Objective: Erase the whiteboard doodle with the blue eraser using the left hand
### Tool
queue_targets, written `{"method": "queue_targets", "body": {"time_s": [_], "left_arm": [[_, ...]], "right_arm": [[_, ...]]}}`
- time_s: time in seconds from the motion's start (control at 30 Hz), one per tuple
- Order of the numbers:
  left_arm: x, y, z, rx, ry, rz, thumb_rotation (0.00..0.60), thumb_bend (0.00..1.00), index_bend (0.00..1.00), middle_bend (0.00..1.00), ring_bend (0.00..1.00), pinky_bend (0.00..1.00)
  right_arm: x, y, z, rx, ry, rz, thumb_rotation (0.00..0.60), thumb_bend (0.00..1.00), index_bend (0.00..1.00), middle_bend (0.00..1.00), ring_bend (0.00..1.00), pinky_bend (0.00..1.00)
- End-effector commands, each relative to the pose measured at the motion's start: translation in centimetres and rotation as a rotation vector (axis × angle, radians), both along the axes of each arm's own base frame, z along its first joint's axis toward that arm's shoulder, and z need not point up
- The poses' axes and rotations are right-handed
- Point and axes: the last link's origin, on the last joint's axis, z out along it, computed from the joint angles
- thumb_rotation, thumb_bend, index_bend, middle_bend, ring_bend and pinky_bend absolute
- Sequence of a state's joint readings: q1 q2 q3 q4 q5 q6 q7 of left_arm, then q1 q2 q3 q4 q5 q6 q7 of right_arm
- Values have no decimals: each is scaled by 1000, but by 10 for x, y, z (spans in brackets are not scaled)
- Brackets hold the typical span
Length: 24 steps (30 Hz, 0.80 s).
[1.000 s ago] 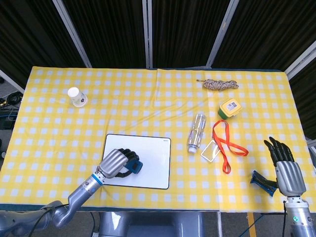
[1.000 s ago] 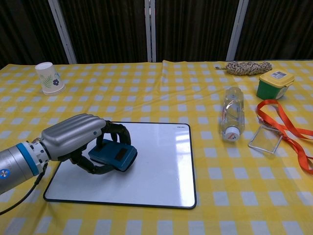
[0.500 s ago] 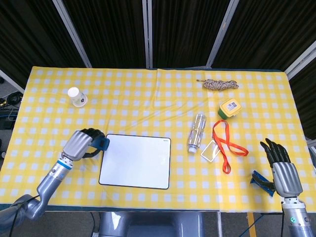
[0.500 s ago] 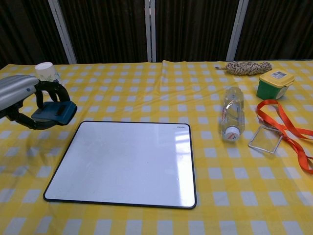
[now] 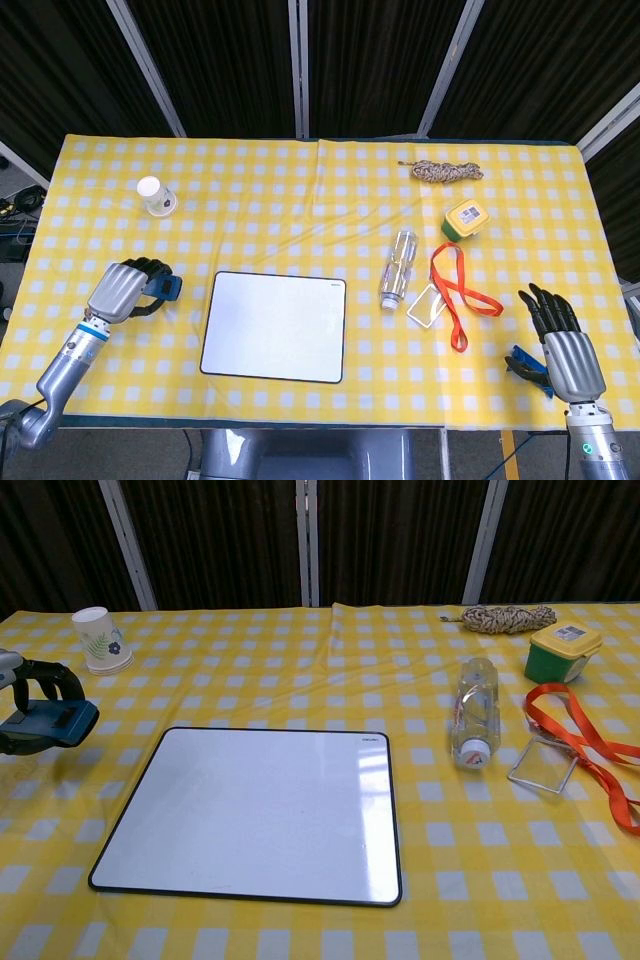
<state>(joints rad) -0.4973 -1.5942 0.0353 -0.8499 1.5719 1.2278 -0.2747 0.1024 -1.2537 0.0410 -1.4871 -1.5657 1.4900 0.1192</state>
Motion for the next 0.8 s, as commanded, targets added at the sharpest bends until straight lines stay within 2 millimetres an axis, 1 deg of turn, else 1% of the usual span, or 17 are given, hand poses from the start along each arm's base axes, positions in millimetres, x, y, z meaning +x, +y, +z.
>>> {"method": "queue_targets", "body": {"time_s": [0.03, 0.17, 0.27, 0.3, 0.37, 0.4, 0.43, 0.47, 0.53, 0.63, 0.73, 0.8], "left_arm": [[-2, -2, -10, -7, -2, 26, 600, 667, 650, 445, 435, 404], [0, -2, -19, -15, 2, 41, 600, 648, 567, 363, 374, 368], [3, -5, -24, -20, -11, 50, 600, 592, 472, 273, 307, 307], [3, -6, -24, -19, -12, 50, 600, 561, 426, 230, 279, 275], [3, -10, -21, 1, -34, 64, 600, 493, 314, 109, 198, 183], [3, -11, -20, 3, -40, 69, 600, 467, 274, 68, 162, 145], [3, -12, -19, 6, -47, 75, 600, 437, 215, 24, 103, 86], [3, -13, -17, 8, -53, 80, 600, 419, 163, 3, 52, 41], [2, -17, -13, 20, -68, 91, 600, 404, 101, 0, 4, 1], [0, -24, -4, 59, -95, 101, 600, 399, 47, 0, 0, 0], [-5, -32, 3, 74, -121, 126, 600, 398, 20, 0, 0, 0], [-10, -40, 12, 102, -135, 140, 600, 376, 3, 0, 0, 0]], "right_arm": [[0, 0, -1, 2, 2, -1, 600, 63, 1, 0, 0, 0], [0, 0, 0, -2, -1, -2, 600, 63, 1, 0, 0, 0], [0, 0, 1, -2, -2, 0, 600, 63, 1, 0, 0, 0], [0, 0, 1, -2, -2, 1, 600, 63, 2, 0, 0, 0], [0, 0, -1, 4, 0, 4, 600, 63, 1, 0, 0, 0], [0, 0, -1, 5, 1, 5, 600, 63, 2, 0, 0, 0], [0, 0, -1, 6, 3, 5, 600, 63, 1, 0, 0, 0], [0, 0, -2, 7, 4, 5, 600, 63, 2, 0, 0, 0], [0, 1, -3, 10, 7, 5, 600, 63, 1, 0, 0, 0], [1, 1, -3, 10, 11, 7, 600, 63, 1, 0, 0, 0], [1, 1, -4, 15, 13, 9, 600, 63, 1, 0, 0, 0], [2, 2, -5, 21, 21, 13, 600, 63, 1, 0, 0, 0]]}}
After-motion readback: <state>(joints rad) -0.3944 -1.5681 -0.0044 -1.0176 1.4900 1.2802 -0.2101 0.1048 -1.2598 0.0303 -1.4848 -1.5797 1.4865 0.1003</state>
